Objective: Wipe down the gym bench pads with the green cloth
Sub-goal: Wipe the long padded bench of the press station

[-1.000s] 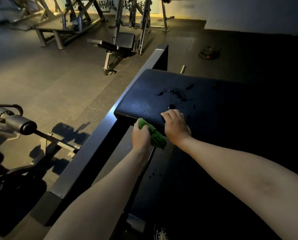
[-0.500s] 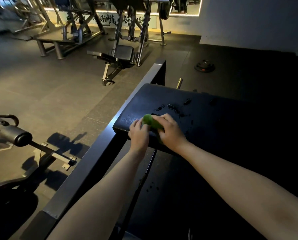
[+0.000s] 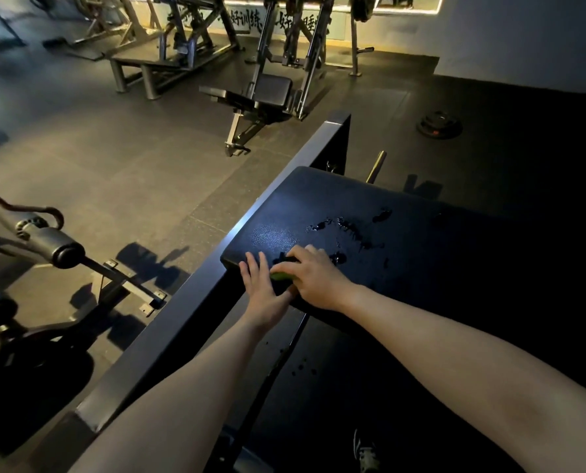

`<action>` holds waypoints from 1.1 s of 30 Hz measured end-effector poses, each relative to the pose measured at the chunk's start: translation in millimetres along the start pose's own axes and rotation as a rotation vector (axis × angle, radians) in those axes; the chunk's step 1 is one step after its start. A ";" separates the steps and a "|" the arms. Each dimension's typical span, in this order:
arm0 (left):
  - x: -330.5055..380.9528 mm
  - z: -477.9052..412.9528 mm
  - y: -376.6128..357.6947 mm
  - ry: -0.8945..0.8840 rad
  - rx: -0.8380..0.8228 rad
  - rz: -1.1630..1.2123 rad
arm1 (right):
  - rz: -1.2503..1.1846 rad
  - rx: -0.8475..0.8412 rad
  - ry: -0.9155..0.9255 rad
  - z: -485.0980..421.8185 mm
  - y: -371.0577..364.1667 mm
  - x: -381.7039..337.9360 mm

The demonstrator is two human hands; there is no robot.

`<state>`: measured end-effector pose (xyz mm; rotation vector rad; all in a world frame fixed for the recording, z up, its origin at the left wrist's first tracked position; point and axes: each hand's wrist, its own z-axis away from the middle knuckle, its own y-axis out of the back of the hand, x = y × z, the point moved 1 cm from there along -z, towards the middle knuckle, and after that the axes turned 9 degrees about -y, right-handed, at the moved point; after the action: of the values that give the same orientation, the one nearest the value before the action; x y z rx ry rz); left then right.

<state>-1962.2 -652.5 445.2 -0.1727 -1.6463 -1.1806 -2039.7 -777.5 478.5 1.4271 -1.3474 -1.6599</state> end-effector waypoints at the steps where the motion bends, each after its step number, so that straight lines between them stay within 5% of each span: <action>1: -2.0 -0.5 -0.7 -0.010 0.007 -0.016 | 0.051 0.003 0.044 -2.5 -1.4 3.8; 12: 0.7 -1.1 -5.6 0.042 0.081 -0.062 | 0.067 0.190 -0.332 -46.0 5.4 33.5; 20: 2.4 -2.1 -3.3 0.061 0.054 -0.060 | -0.098 -0.011 0.039 -14.0 3.6 2.1; 29: 5.9 -3.3 -1.8 0.067 0.075 -0.135 | -0.037 0.226 -0.553 -34.0 11.3 40.7; 33: 6.9 -1.9 -2.0 0.062 0.081 -0.143 | -0.138 0.128 -0.386 -20.9 4.1 8.3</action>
<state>-1965.1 -657.8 449.4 0.0331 -1.6698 -1.2115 -2023.0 -793.0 480.7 1.3404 -1.6181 -2.0510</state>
